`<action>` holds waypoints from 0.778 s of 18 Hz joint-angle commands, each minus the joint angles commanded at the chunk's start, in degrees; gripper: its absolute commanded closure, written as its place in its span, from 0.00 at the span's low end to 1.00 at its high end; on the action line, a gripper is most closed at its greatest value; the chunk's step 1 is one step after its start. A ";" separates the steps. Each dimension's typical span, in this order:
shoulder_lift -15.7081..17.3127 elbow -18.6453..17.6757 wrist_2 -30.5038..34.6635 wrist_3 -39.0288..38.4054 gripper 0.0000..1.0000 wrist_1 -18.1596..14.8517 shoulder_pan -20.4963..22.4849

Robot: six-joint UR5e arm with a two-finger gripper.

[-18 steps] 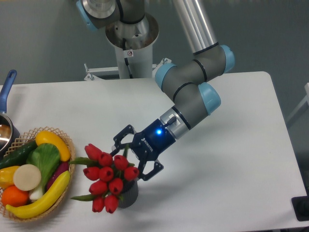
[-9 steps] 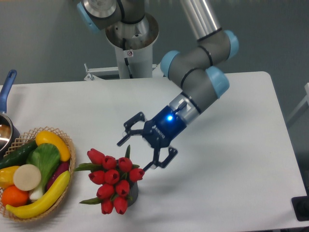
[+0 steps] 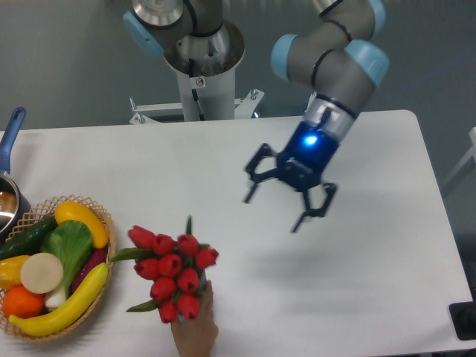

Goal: Insert the flowers into the vase

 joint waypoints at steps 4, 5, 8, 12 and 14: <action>-0.70 1.67 8.41 0.09 0.00 -0.09 2.56; -0.79 2.02 13.23 0.09 0.00 -0.17 2.47; -1.58 2.99 27.30 2.37 0.00 -0.35 0.55; -3.25 2.99 38.14 5.80 0.00 -0.44 -2.88; -3.69 2.90 39.38 7.90 0.00 -0.44 -3.59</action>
